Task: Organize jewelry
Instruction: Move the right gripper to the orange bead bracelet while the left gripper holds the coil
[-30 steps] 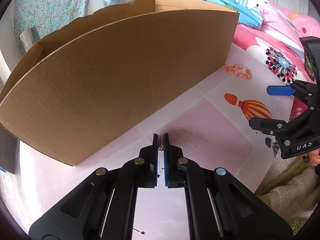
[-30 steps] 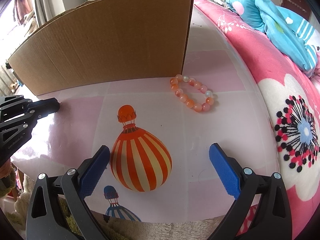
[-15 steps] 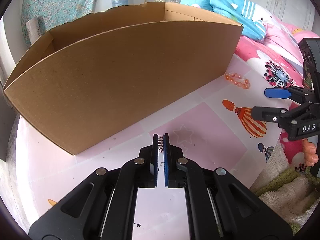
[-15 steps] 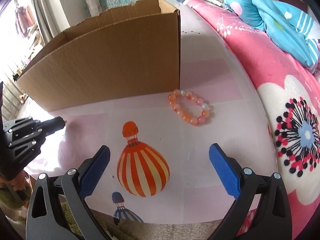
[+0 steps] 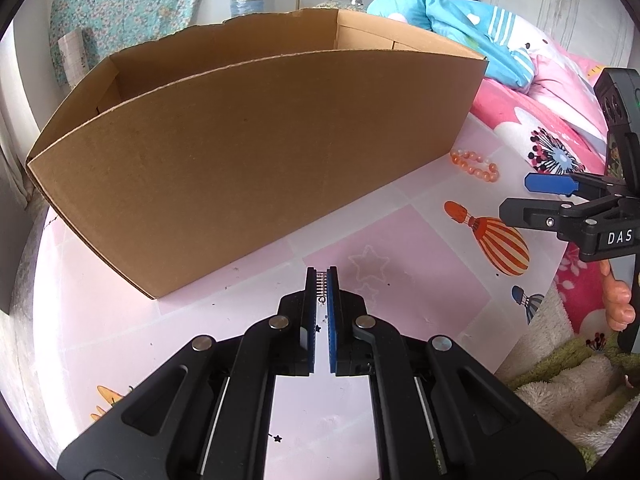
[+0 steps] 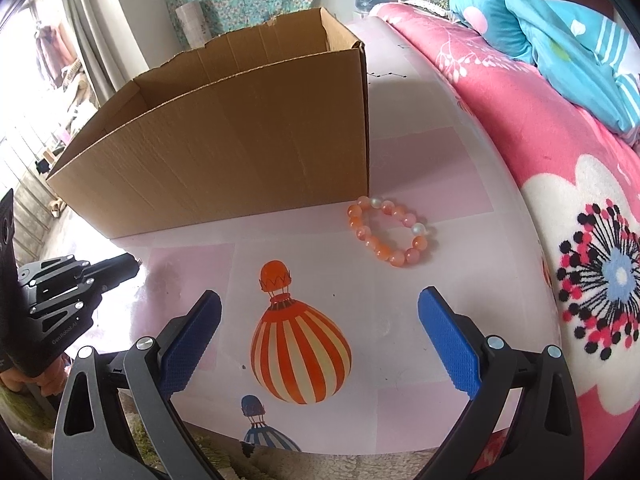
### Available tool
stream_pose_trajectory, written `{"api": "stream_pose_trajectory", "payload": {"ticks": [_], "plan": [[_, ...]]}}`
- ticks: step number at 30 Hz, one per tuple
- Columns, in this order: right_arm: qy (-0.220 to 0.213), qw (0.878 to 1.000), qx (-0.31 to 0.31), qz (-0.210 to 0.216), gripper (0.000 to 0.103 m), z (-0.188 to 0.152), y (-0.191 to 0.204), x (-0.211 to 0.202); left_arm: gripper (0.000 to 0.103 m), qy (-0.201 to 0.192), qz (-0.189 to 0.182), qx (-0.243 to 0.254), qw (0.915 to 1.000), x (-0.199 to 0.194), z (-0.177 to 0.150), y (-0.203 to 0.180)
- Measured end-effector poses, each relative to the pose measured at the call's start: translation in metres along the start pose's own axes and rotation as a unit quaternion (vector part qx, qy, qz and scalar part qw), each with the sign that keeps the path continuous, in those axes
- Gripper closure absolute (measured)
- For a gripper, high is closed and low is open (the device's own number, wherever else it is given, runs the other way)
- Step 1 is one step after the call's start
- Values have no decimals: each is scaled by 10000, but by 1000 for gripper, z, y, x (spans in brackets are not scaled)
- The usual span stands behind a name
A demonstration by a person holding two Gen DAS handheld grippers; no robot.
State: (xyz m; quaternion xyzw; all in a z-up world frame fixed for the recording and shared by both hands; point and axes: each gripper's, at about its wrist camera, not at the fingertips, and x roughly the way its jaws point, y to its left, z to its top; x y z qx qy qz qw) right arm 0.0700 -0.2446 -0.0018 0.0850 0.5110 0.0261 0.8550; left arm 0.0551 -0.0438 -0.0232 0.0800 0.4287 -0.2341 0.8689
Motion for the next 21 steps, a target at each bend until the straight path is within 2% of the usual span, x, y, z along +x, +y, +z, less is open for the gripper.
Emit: {"api": "stream_pose_trajectory", "payload": {"ticks": [21], "plan": [[-44, 9998, 184, 114, 7, -3, -8, -4, 99, -3, 4, -22, 10000, 0, -1, 1]]}}
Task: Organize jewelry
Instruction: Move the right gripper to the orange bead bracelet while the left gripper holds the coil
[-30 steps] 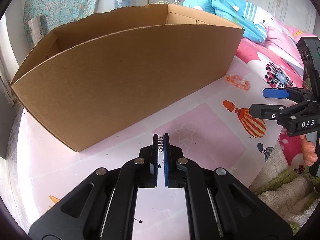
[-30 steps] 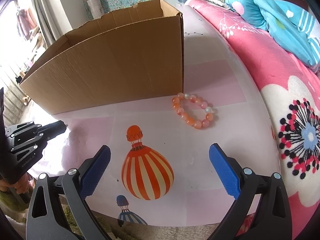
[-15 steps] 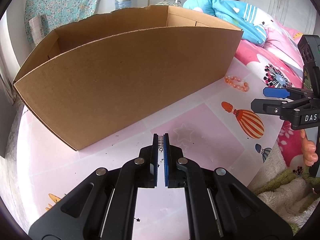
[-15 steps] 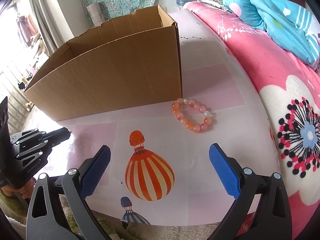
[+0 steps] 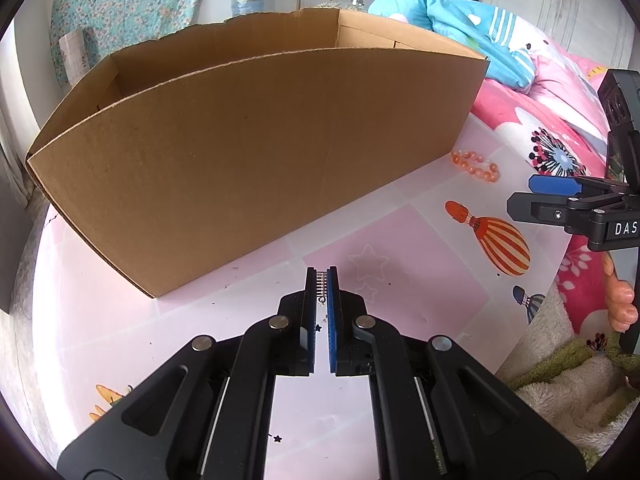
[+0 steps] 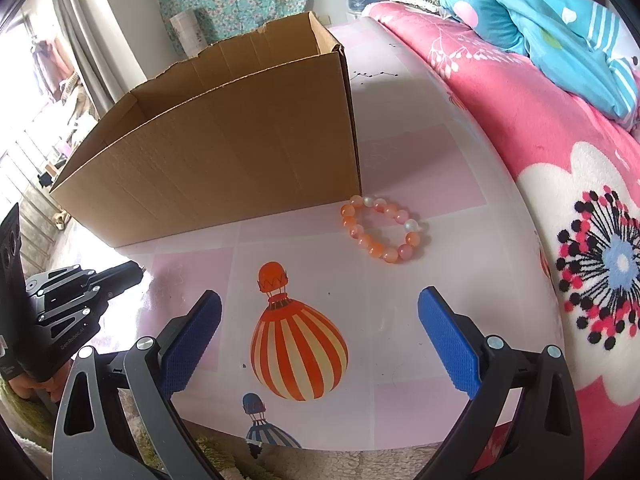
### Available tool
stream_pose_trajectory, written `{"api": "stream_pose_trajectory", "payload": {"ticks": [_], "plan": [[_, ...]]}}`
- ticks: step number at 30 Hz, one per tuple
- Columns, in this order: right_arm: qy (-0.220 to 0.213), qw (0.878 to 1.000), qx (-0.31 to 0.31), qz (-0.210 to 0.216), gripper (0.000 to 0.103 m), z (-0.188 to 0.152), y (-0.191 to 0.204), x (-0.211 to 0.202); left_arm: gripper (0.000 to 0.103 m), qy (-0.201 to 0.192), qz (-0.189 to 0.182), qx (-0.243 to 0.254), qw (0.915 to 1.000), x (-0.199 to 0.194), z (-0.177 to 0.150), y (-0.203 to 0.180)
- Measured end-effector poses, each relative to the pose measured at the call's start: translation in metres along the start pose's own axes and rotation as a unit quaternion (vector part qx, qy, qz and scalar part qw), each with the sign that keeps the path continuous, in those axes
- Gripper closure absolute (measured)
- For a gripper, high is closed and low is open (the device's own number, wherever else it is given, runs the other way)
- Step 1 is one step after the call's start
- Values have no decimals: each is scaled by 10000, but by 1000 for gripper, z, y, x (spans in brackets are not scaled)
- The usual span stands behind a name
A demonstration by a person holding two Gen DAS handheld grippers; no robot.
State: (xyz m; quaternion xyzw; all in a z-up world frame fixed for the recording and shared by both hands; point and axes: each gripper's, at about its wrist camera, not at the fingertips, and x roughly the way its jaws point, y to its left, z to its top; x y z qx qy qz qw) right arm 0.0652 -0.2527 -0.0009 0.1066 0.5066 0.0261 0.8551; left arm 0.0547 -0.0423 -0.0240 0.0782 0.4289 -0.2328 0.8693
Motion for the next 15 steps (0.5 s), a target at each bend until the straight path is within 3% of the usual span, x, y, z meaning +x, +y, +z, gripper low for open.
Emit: {"api": "stream_pose_trajectory", "payload": {"ticks": [15], "plan": [[-20, 10000, 50, 25, 11, 0, 0, -3, 99, 4, -4, 0, 10000, 1, 0, 0]]}}
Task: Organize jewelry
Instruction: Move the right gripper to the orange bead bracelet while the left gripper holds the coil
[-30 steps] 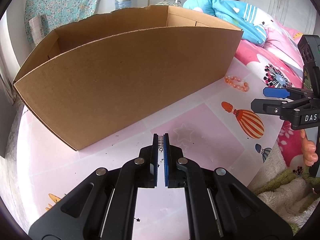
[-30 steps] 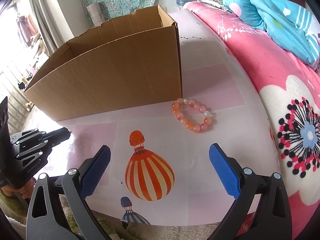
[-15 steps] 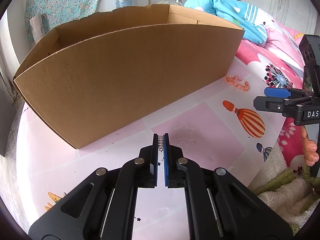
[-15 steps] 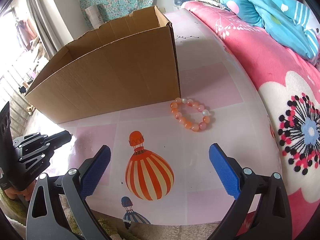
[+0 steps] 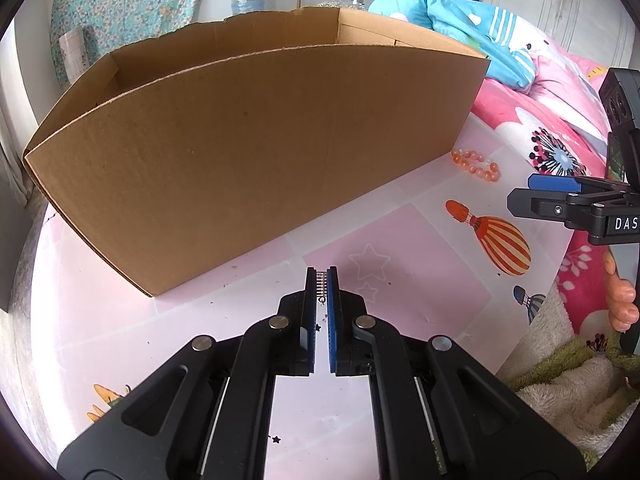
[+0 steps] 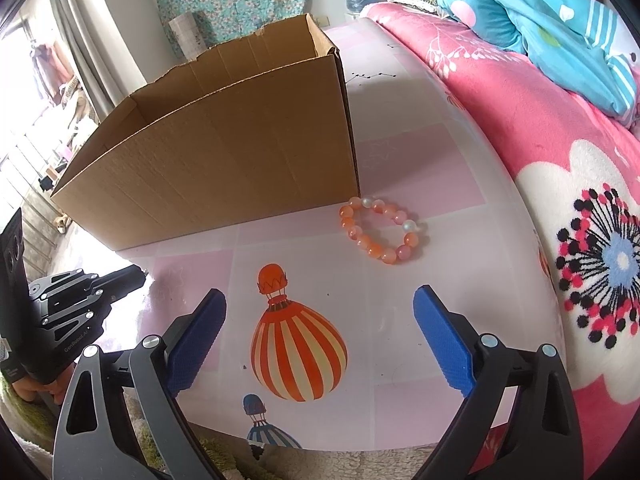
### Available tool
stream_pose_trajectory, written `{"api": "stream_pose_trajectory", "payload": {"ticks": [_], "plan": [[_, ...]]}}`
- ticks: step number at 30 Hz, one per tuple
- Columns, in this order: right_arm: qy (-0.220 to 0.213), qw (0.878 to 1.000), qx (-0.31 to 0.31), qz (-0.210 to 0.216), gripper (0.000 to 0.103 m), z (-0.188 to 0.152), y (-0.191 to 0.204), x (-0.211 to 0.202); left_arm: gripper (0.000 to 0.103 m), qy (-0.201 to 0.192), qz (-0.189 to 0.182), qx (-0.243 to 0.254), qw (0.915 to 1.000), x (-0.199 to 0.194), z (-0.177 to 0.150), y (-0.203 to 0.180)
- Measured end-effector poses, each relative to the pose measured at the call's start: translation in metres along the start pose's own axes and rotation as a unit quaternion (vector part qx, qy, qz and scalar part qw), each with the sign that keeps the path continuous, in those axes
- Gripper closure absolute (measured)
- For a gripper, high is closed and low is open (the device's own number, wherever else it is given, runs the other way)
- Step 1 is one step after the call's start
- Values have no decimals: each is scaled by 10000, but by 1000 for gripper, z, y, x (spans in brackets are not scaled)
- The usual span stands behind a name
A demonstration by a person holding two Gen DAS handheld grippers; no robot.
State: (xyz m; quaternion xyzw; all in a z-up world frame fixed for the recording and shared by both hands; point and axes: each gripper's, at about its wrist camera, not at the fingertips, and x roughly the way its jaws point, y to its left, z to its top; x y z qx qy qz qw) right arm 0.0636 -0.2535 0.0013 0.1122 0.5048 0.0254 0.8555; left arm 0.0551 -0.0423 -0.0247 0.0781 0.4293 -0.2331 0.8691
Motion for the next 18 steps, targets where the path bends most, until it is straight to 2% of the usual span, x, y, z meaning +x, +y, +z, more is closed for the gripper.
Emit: {"api": "stream_pose_trajectory", "payload": {"ticks": [11, 18], "plan": [[-21, 10000, 44, 9, 14, -1, -1, -2, 99, 7, 9, 11, 10000, 2, 0, -2], [-108, 9999, 60, 11, 20, 0, -3, -5, 99, 7, 15, 10, 10000, 2, 0, -2]]}}
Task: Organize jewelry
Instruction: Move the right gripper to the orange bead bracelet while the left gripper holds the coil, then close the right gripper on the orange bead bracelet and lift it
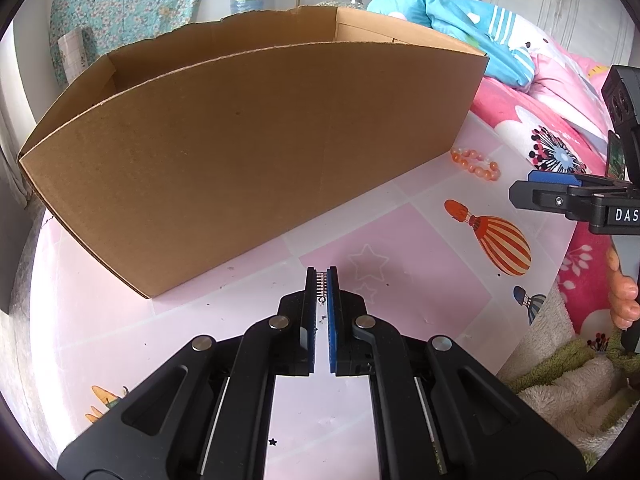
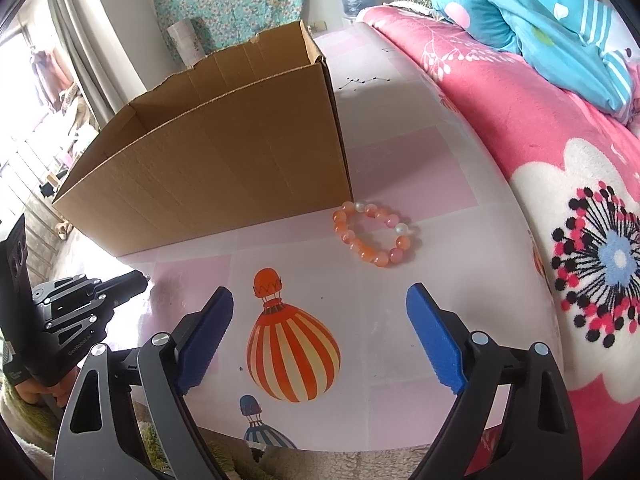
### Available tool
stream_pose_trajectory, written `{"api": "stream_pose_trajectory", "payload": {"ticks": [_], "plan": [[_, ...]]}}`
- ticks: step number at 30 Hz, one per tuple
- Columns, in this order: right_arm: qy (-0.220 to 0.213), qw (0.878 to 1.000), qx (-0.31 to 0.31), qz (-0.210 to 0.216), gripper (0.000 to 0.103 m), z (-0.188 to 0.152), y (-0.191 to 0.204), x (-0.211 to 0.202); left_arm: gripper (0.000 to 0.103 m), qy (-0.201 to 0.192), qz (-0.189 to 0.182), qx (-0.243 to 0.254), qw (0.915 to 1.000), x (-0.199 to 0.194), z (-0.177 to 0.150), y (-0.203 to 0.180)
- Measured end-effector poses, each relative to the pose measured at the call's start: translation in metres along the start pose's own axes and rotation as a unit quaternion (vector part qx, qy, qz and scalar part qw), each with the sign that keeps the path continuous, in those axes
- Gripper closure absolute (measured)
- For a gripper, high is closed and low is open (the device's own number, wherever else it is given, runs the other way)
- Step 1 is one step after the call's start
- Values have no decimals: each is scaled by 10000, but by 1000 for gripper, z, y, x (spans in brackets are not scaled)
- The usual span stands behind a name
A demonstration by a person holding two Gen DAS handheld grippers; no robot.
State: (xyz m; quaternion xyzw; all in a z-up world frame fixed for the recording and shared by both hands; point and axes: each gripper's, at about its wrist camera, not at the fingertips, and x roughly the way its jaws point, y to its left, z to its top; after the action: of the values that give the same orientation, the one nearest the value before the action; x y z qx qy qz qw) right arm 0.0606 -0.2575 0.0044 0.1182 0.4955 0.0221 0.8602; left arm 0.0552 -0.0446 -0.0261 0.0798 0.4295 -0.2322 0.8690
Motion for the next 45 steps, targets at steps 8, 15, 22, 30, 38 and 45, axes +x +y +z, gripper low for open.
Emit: {"api": "stream_pose_trajectory", "payload": {"ticks": [8, 15, 22, 30, 38, 45], "plan": [[-204, 9998, -65, 7, 43, 5, -12, -6, 99, 13, 1, 37, 10000, 1, -1, -4], [-56, 9993, -312, 190, 59, 19, -10, 16, 99, -32, -45, -23, 10000, -2, 1, -4], [119, 9967, -803, 41, 68, 35, -1, 42, 99, -72, -124, -23, 9999, -9, 2, -7], [207, 9919, -1216, -300, 85, 38, 6, 55, 99, -180, -183, -62, 9997, -22, 4, -9], [4, 9977, -681, -18, 93, 34, -6, 31, 99, -439, -147, 22, 9989, -48, 8, -13], [-816, 9906, 566, 939, 93, 41, -45, -34, 99, -887, -265, 42, 9957, -84, 23, -17]]}}
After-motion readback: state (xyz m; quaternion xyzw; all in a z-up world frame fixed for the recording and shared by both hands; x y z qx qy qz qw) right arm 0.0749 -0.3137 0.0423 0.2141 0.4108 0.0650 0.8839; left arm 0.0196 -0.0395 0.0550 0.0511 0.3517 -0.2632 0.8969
